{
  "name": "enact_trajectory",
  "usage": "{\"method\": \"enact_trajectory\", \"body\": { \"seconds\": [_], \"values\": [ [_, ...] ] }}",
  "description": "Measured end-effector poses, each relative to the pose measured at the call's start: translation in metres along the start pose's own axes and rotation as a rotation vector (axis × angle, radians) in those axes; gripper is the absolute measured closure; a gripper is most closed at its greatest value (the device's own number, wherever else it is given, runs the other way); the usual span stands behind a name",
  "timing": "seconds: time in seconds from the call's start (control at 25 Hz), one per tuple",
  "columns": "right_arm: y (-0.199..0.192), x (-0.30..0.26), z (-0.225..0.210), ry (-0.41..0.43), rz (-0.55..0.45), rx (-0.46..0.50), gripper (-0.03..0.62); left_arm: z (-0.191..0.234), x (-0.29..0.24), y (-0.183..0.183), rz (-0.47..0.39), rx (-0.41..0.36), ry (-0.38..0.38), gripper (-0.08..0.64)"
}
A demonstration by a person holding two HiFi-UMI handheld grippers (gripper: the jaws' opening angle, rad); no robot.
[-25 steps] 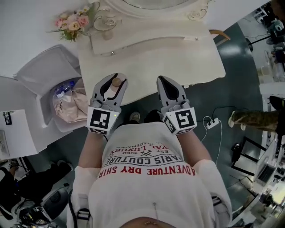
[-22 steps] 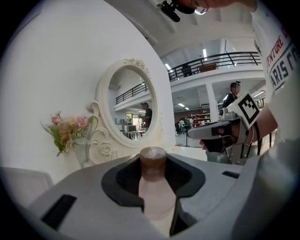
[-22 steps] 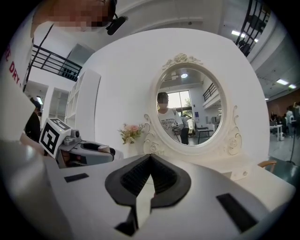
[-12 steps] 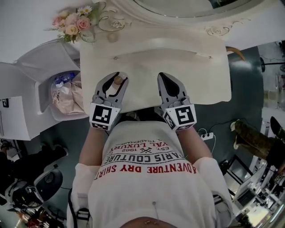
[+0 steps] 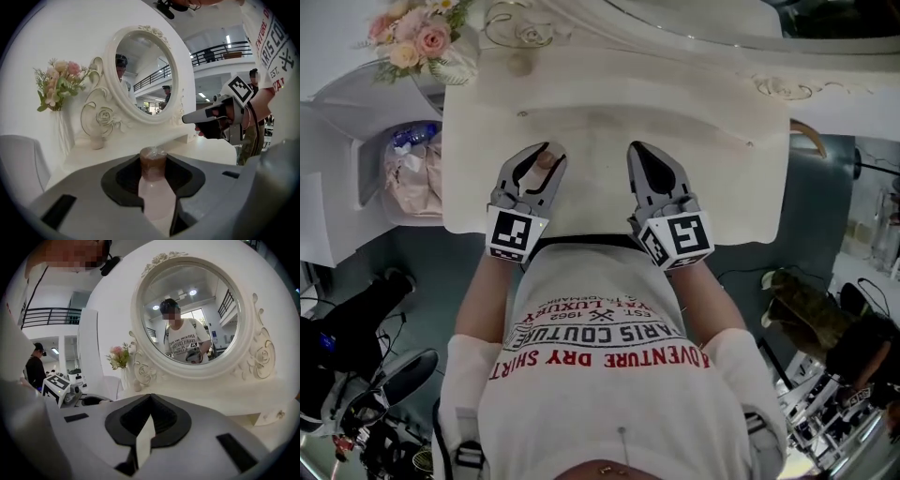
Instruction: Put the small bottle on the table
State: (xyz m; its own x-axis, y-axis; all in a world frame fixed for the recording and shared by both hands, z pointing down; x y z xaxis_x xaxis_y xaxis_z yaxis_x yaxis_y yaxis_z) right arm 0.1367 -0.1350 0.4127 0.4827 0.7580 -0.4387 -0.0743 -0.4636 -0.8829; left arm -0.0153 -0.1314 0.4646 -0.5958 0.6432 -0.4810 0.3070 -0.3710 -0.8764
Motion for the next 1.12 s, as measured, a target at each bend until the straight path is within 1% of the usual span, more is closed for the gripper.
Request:
{"method": "enact_trajectory", "body": {
  "seconds": [0.16, 0.36, 0.44, 0.68, 0.92, 1.12],
  "values": [
    [-0.015, -0.018, -0.016, 0.022, 0.03, -0.003, 0.594, -0.001, -0.025, -0.017, 0.038, 0.022, 0.02, 0.42],
    [-0.031, -0.032, -0.029, 0.044, 0.064, 0.024, 0.594, -0.001, -0.044, -0.032, 0.073, 0.043, 0.046, 0.42],
    [-0.036, -0.038, -0.034, 0.05, 0.075, 0.032, 0.594, 0.0, -0.049, -0.034, 0.067, 0.052, 0.052, 0.42],
    [-0.045, -0.048, -0.042, 0.059, 0.091, 0.03, 0.594, 0.004, -0.059, -0.032, 0.032, 0.048, 0.066, 0.419],
    [-0.045, -0.046, -0.047, 0.072, 0.097, 0.039, 0.594, 0.002, -0.057, -0.034, -0.004, 0.063, 0.097, 0.42],
    [-0.045, -0.043, -0.047, 0.068, 0.097, 0.047, 0.594, 0.002, -0.058, -0.035, -0.013, 0.069, 0.098, 0.42]
  ]
}}
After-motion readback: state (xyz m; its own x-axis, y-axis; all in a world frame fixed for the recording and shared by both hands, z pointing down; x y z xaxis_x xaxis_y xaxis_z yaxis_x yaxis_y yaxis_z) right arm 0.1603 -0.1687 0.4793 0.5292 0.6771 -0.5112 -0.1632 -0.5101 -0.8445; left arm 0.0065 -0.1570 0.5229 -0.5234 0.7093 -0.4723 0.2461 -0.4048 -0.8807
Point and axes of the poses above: the fingertips, and each gripper's own axes: x backward along the fingers, z to its left, y out of its top, the point moved 3 cm from there along x, backward along the fingers, and after that the axes turned 9 degrees about z, right-handed, at the moved point
